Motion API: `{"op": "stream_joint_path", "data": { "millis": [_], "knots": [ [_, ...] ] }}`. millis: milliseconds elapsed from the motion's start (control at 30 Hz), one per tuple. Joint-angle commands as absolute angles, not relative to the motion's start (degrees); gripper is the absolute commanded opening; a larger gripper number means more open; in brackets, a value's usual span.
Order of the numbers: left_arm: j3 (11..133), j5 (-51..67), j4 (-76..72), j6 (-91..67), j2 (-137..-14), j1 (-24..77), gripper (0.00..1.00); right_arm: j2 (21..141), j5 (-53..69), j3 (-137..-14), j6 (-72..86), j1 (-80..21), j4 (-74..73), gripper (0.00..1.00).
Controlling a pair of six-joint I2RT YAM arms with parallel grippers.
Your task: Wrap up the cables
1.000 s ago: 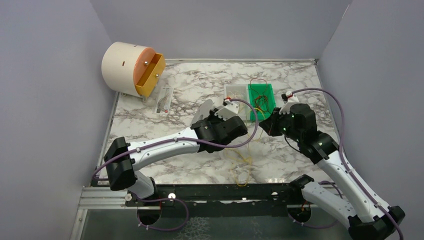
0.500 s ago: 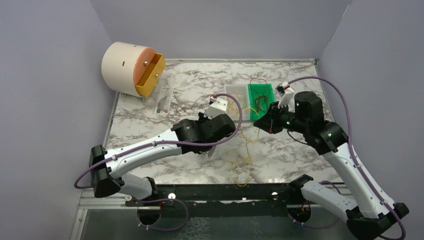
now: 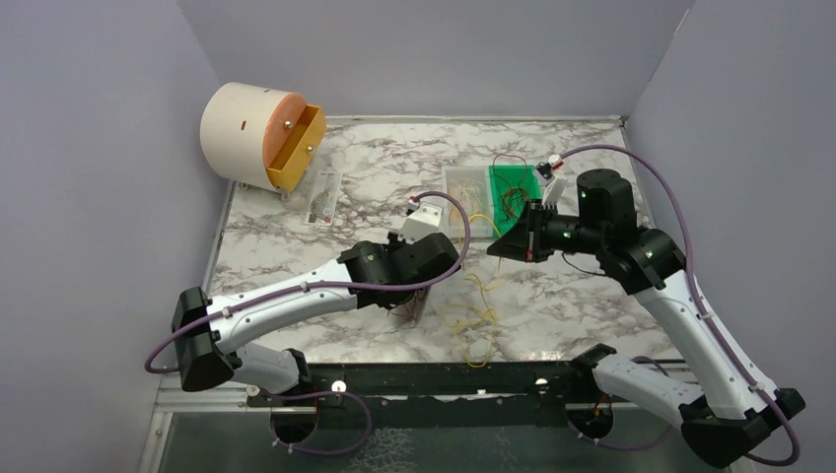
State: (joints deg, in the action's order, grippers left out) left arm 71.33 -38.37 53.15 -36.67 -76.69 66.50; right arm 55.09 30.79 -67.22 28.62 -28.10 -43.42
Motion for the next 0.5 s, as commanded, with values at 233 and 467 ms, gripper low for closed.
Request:
{"op": "stream_joint_path", "data": {
  "millis": [233,467],
  "knots": [
    [66.9,-39.1,47.0,-37.8,-72.5,66.2,0.08,55.7,29.1,-58.9,42.5,-35.9,-31.8,0.01],
    [62.8,-36.9,43.6,-36.1,-69.5,65.2,0.2,56.5,25.5,-55.0,47.9,-38.2,-26.6,0.01]
  ]
}}
